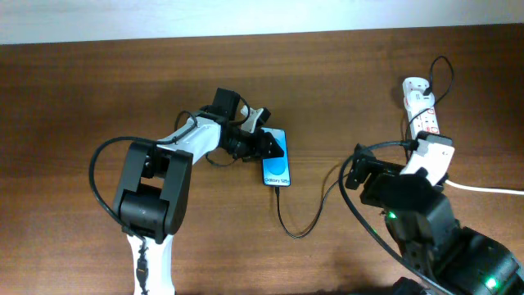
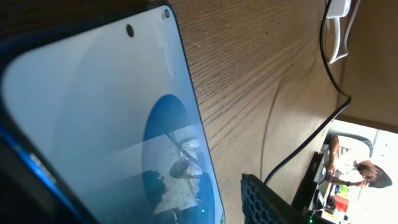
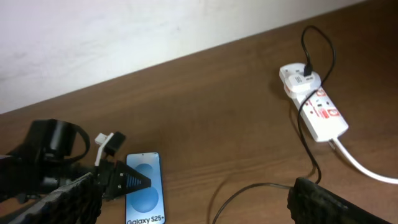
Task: Plug charger to phone and switch on socket
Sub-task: 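Release the phone and move the right gripper toward the power strip, then press the red switch beside the charger with the right gripper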
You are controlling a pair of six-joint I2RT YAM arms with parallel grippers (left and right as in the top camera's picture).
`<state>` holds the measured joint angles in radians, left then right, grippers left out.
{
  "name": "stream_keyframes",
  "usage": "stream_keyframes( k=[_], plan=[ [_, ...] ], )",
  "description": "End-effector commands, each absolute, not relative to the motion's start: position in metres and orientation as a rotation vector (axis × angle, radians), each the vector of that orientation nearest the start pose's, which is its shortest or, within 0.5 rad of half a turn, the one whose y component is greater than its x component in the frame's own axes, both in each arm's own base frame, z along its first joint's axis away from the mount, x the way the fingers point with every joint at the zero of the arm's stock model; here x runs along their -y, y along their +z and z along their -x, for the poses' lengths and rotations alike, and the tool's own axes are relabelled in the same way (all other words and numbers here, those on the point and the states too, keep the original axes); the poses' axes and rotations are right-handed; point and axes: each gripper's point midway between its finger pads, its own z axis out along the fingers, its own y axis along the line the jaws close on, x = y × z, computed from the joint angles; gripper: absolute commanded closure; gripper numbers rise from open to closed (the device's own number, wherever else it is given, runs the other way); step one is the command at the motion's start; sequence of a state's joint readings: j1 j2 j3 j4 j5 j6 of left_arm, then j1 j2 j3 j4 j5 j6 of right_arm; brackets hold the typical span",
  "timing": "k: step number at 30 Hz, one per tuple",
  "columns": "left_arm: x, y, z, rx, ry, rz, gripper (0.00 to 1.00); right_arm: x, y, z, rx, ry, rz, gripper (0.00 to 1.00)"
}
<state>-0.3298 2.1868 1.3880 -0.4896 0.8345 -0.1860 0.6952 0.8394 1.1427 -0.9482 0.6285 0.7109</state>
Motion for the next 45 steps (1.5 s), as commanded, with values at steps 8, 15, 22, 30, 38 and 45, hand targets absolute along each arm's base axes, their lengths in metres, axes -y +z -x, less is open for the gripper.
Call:
stream_keyframes(
  k=[8,15,22,30,38,45],
  plan=[
    [0.22,-0.039,-0.362,-2.977,-0.763,-0.503,0.37,-0.059,0.299,-0.24,-2.07,0.115,-0.498,0.01],
    [0.214,-0.043,-0.365,-2.999,-0.678,-0.466,0.21,-0.054,0.294,-0.236,-2.091,0.084,-0.505,0.01],
    [0.21,-0.037,-0.368,-3.0,-0.648,-0.454,0.0,-0.06,0.278,-0.242,-2.152,0.014,-0.48,0.01],
    [0.128,0.172,-0.393,-2.623,-0.342,-0.27,0.01,-0.075,0.24,-0.254,-2.267,-0.056,-0.548,0.01],
    [0.065,0.299,-0.234,-2.181,-0.235,-0.136,0.0,0.002,0.214,-0.261,-2.378,0.007,-0.942,0.01],
    [0.034,0.293,-0.192,-2.016,-0.21,0.033,0.01,0.089,0.187,-0.27,-2.448,0.096,-1.255,0.55]
  ],
)
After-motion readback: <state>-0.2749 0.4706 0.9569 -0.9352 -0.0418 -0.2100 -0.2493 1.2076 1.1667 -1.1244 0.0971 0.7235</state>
